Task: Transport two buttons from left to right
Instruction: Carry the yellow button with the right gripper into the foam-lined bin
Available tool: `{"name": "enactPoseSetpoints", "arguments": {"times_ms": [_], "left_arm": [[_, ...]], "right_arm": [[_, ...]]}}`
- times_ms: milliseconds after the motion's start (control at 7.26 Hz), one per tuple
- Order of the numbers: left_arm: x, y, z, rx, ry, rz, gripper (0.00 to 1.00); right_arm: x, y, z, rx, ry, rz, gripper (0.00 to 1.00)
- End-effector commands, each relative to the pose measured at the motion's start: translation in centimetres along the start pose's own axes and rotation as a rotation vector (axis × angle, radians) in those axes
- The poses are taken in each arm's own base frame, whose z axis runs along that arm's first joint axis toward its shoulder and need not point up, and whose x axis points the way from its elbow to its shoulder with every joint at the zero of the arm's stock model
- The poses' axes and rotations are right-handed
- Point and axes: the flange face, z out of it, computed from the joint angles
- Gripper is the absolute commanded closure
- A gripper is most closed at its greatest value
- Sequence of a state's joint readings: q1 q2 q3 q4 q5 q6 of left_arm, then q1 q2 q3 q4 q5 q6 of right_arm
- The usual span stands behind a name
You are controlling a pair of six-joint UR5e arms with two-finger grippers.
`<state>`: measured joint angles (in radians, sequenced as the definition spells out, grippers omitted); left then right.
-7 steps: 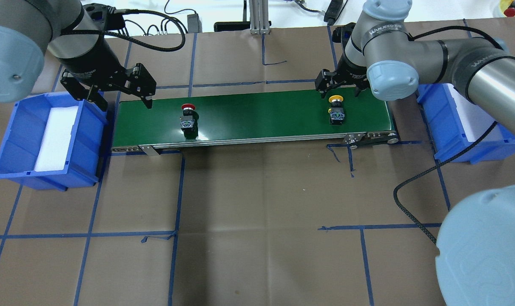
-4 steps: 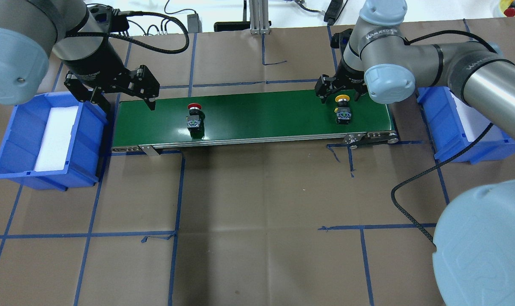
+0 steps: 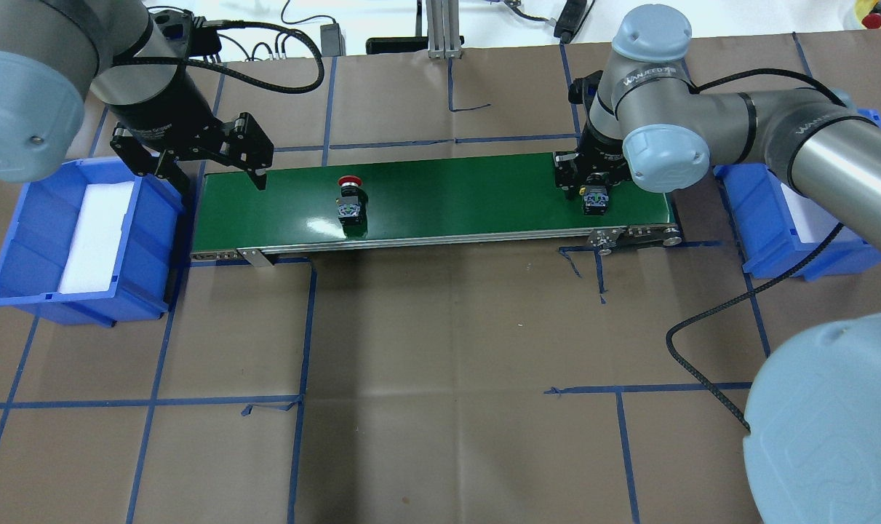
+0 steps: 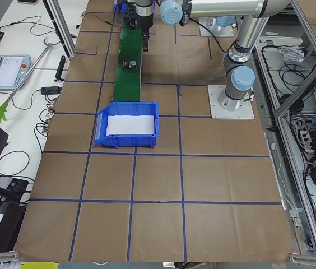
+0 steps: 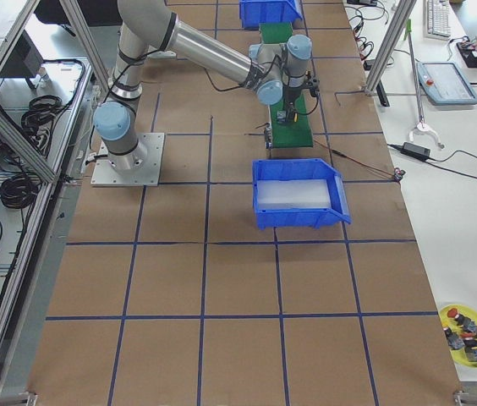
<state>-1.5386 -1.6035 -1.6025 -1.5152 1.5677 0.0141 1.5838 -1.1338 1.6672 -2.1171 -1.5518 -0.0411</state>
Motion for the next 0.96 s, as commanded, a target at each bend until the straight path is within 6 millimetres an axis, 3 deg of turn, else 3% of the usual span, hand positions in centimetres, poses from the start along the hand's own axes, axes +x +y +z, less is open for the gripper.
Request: {"name": "enactPoseSetpoints", "arguments": {"times_ms": [0,138,276,413,551,827], "left_arm": [[0.0,0.0,0.0,0.000,0.002,0.001,0.00],[0.0,0.0,0.0,0.001,0.003,0.001,0.00],[0.0,0.0,0.0,0.000,0.003,0.001,0.00],[0.0,0.0,0.0,0.001,0.003,0.000,0.00],[0.0,0.0,0.0,0.001,0.003,0.000,0.00],[0.1,0.1,-0.1,0.003,0.006,0.001,0.00]], "right_arm": [[0.6,0.5,-1.7,-0.004,0.020,0.008,0.96],[0.8,0.5,-2.5,-0.005,0.022,0.005,0.98],[1.4,0.9,-6.2,0.010,0.009,0.019,0.98],[4.5,1.0,-9.4,0.014,0.006,0.052,0.98],[9.1,0.8,-11.5,0.006,0.005,0.065,0.97],[15.6,2.1,-14.7,0.030,0.014,0.032,0.95]]}}
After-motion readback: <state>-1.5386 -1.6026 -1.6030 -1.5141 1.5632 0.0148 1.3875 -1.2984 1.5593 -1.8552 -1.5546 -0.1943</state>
